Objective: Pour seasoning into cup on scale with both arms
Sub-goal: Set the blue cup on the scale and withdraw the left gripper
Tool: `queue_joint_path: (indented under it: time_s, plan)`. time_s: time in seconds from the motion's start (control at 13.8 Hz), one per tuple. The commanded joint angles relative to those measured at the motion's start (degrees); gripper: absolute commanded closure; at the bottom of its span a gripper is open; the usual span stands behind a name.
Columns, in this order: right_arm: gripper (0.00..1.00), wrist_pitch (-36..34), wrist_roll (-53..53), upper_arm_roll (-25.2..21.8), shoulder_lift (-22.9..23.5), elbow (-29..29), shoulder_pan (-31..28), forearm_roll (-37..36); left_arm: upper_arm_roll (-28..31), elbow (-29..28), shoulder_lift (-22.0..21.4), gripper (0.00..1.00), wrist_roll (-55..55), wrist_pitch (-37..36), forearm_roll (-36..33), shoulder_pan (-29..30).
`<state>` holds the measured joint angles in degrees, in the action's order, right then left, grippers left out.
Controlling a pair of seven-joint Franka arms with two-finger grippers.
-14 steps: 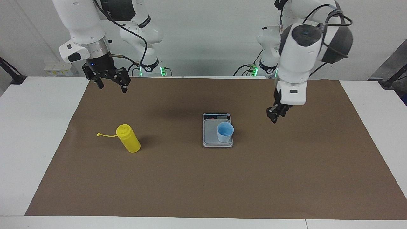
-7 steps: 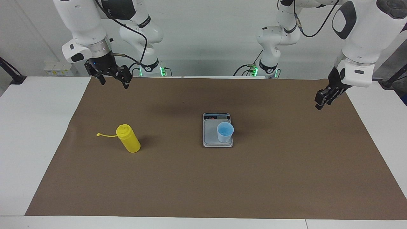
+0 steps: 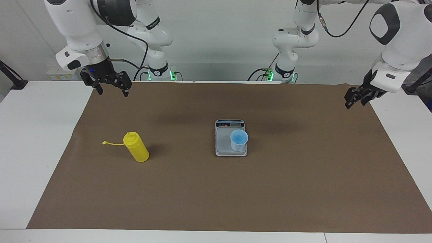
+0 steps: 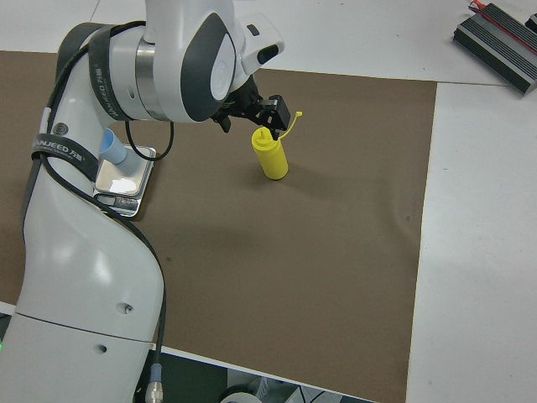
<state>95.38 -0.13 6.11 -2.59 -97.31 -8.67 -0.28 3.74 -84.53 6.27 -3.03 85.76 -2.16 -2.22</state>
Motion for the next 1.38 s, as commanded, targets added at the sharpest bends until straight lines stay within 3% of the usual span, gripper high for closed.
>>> queue_joint_path:
  time_s: [0.0, 0.22, 0.51, 0.73, 0.87, 1.02, 1.31]
  plan:
    - [0.00, 8.8, -11.6, 0.1, -5.7, -12.1, -5.2, 6.4, 0.7, -7.2, -4.2, 0.24, 3.8, 3.2, 1.5, -0.1]
    - [0.00, 17.4, -27.9, 0.1, -6.5, -18.2, -9.4, 12.1, 1.3, -12.8, -6.6, 0.15, 3.8, 9.0, 1.5, -0.4]
    - [0.00, 26.6, -50.7, 0.0, -5.9, -26.2, -14.9, 27.6, 1.3, -16.9, -8.5, 0.03, 3.9, 9.4, 1.5, -0.6]
    - [0.00, 29.3, -75.3, 0.0, 0.7, -28.3, -19.4, 45.6, 1.3, -18.4, -9.3, 0.00, 3.9, 10.5, 1.5, -0.9]
    - [0.00, 29.2, -82.5, 0.0, 3.2, -28.4, -21.1, 48.5, 1.3, -18.0, -9.0, 0.00, 3.8, 12.2, 1.5, -0.9]
    - [0.00, 29.4, -89.2, 0.0, 5.5, -28.7, -20.9, 56.0, 1.3, -17.1, -8.9, 0.00, 3.3, 12.3, 1.5, -1.1]
    - [0.00, 29.2, -96.3, 0.1, 8.3, -28.7, -19.8, 62.8, 1.0, -16.6, -9.1, 0.00, 3.6, 11.6, 1.5, -1.1]
